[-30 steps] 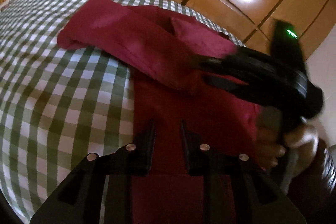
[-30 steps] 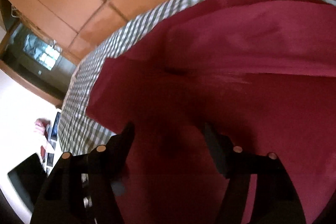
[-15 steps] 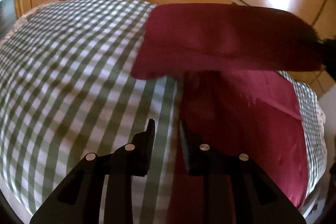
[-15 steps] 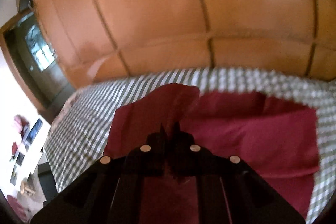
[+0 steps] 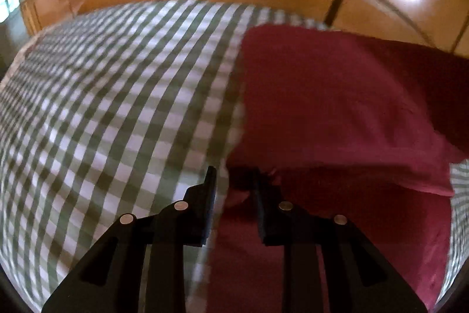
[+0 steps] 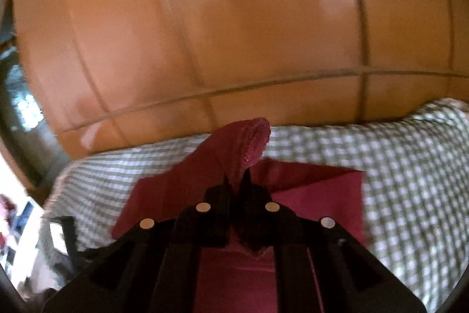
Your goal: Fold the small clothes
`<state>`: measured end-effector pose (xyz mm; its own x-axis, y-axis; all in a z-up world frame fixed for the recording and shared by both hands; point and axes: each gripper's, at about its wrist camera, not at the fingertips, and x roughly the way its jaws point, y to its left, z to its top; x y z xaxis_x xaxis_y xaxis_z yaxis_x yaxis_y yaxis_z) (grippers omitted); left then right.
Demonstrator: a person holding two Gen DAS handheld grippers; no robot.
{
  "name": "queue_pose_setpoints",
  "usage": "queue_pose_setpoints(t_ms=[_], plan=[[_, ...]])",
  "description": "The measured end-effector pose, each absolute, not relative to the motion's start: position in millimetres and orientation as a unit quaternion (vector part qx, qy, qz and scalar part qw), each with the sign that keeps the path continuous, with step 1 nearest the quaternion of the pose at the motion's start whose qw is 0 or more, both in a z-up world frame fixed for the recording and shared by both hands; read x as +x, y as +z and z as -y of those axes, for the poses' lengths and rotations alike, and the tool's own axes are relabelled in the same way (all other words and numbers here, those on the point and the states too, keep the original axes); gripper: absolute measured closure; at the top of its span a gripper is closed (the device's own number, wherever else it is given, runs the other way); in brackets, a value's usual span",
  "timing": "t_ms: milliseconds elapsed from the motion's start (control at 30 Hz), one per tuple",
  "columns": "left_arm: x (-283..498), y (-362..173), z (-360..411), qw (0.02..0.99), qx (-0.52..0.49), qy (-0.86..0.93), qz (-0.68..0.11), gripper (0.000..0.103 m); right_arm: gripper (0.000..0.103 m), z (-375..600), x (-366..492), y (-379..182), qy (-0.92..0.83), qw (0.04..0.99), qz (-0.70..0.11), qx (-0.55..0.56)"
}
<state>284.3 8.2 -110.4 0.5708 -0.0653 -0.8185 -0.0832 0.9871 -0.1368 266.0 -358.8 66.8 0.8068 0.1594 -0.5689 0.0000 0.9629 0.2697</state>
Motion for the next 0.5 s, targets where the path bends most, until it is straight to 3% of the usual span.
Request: queue_pose_setpoints(t_ms=[267, 400, 467, 500], plan=[[280, -123, -17, 0.883, -0.087, -0.002, -0.462, 0.078, 0.097, 412, 289, -63, -0.042, 0.882, -0.435, 0.175], [276, -121, -12, 0.884, -0.07, -0.006, -0.462, 0.077, 0.095, 414, 283, -66, -0.041, 0.889, -0.416, 0.186], [268, -115, -13, 0.883, -0.07, -0.013, -0.464, 0.077, 0.087, 417, 280, -60, -0.038, 0.89, -0.412, 0.19], [261, -110, -15, 0.884, -0.072, -0.02, -0.461, 0.077, 0.077, 418, 275, -54, -0.036, 0.893, -0.406, 0.189]])
